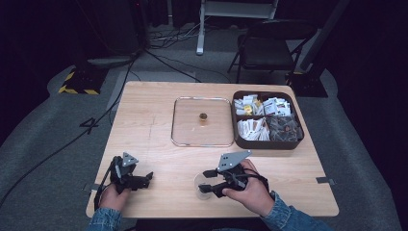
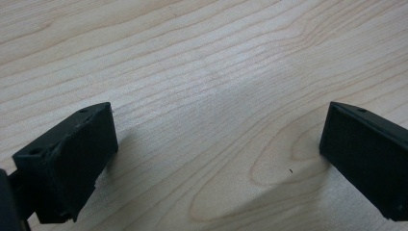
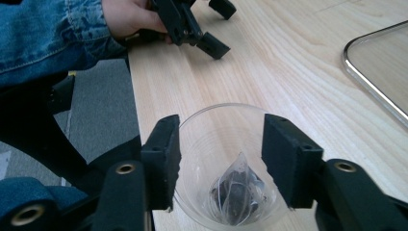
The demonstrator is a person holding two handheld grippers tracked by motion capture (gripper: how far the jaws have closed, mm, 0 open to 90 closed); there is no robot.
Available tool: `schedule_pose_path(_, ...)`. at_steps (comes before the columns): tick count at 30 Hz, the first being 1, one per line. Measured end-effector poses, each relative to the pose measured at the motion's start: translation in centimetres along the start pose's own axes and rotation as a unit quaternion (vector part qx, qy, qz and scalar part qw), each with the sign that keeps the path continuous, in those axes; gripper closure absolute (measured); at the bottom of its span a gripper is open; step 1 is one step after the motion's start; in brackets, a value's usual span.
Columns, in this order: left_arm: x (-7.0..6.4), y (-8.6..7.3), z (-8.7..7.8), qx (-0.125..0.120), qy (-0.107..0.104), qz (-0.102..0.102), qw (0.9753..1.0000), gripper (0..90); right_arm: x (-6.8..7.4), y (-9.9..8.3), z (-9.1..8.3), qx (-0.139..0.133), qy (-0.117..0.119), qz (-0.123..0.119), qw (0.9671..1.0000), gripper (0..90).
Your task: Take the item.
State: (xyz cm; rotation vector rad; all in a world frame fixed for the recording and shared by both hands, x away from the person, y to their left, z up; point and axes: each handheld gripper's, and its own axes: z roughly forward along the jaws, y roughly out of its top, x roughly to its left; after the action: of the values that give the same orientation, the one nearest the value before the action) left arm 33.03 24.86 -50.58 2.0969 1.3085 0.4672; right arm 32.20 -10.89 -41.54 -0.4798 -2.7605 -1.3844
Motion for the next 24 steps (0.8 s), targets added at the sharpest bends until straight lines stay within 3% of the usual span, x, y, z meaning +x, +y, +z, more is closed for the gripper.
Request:
schedule_pose_path(13,0.0,0.0,0.0,0.0,0.0,0.0,1.0,0.0,-1.1,0.6,-3.6,-0.03,-0.03,0.009,0.999,38.1)
schedule_pose_path(24,0.1,0.1,0.1,0.0,-0.001,0.004,1.0,0.0,-2.9,-0.6,-6.9,-0.045,-0.062,0.028,0.9967,34.1)
